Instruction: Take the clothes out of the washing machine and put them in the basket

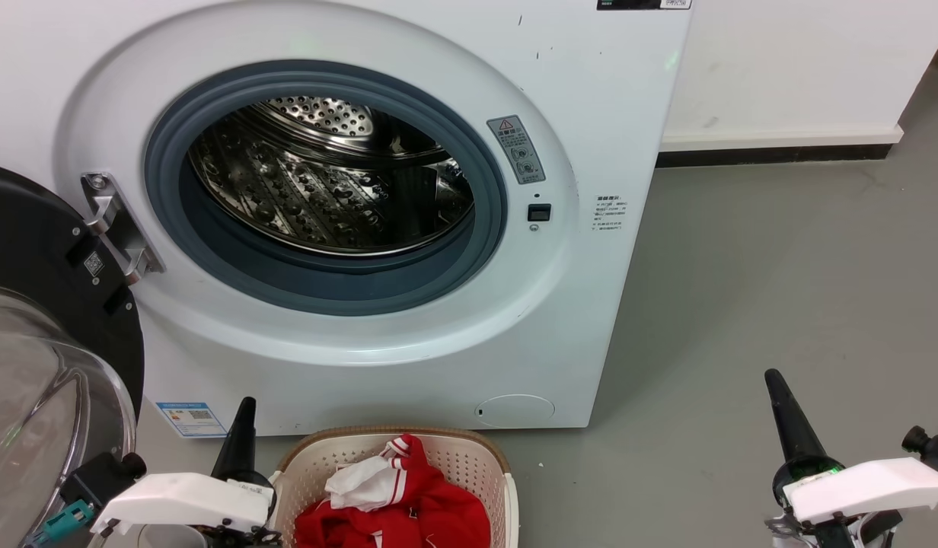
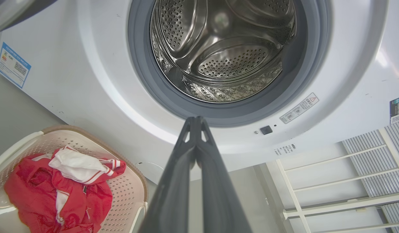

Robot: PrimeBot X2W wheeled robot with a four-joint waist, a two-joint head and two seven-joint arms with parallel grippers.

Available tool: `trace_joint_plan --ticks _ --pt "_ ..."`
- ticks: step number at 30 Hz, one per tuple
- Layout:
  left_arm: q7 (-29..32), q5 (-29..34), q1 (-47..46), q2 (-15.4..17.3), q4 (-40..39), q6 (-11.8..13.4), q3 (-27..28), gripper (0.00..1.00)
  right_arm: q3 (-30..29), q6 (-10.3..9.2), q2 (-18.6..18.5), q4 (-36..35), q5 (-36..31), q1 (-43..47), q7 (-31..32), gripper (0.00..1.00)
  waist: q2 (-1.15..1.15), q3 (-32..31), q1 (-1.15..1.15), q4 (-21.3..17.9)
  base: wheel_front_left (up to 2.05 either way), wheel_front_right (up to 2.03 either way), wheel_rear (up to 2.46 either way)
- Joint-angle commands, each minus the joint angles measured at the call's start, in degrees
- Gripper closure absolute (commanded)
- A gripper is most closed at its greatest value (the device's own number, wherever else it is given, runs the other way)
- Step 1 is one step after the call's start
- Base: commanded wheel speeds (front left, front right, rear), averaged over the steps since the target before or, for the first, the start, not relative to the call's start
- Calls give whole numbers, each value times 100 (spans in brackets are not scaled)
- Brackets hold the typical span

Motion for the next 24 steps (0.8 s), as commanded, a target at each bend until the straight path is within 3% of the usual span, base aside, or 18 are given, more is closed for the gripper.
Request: trace_joint_plan --ticks 1,24 --pt "26 -134 -164 10 -25 -39 43 100 -18 -1 -36 -22 165 -154 14 100 0 1 0 2 0 0 0" --pt "263 -1473 -342 -117 174 -264 210 100 -144 -1 -30 260 1564 -357 169 100 0 32 0 36 0 0 0"
